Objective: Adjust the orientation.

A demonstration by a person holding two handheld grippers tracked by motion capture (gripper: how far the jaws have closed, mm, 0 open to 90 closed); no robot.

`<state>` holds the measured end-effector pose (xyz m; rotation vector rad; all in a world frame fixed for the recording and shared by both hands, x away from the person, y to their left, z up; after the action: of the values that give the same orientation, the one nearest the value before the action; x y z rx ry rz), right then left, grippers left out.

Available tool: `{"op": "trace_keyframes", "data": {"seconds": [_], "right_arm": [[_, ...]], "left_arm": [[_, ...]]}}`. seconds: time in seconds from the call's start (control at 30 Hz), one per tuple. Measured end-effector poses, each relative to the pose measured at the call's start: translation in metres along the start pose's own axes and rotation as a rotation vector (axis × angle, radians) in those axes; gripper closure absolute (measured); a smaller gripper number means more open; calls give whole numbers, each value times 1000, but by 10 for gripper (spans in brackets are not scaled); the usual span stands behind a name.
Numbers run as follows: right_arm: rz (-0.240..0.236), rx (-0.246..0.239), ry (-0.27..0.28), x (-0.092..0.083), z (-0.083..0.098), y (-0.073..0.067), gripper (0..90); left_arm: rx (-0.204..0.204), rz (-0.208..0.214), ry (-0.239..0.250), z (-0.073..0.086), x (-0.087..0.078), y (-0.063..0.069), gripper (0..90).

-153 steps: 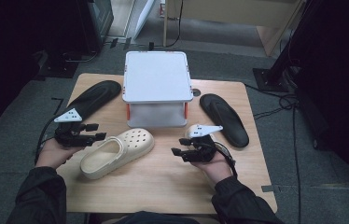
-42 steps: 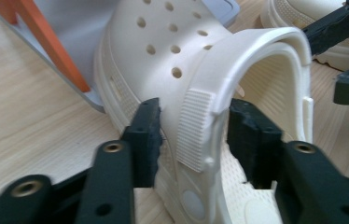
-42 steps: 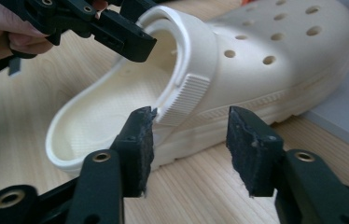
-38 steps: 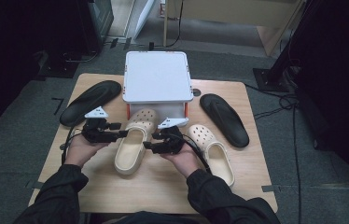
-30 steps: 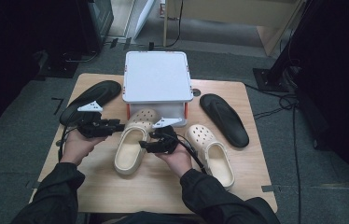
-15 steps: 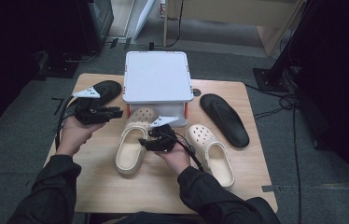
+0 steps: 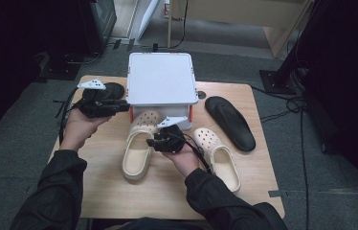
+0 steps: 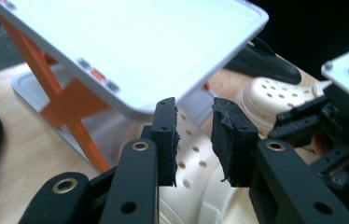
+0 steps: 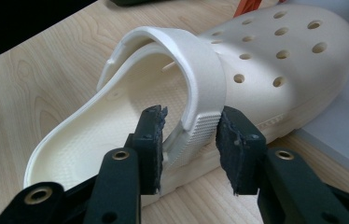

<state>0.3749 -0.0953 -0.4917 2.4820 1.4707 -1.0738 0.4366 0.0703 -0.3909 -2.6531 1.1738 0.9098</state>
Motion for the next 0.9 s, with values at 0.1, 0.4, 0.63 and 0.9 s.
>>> {"op": "trace_keyframes", "data": {"seconds": [0.1,0.4,0.63,0.9], "right_arm": [[4,-13,-7,-3,-1,0,667],[23,-27,-5,-10,-1,5,668],[21,-10,8,-15,0,12,589],[-34,-1,49,-33,-1,-7,562]], "left_arm": [[33,-10,6,-11,6,0,704],[41,-21,-23,-15,27,-6,706],[43,-18,-28,-14,33,-7,706],[34,-12,-29,-15,34,-12,717]]}}
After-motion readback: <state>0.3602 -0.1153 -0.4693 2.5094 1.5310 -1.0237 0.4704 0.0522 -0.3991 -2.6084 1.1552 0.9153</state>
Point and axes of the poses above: each handheld gripper's, and its own axes: x roughly forward along the jaws, z roughly out of its underside, y roughly to its right, the point moved 7 cm from there along x, roughly forward along the jaws, and after that the axes turned 8 degrees about -z, right-handed, at the moved point
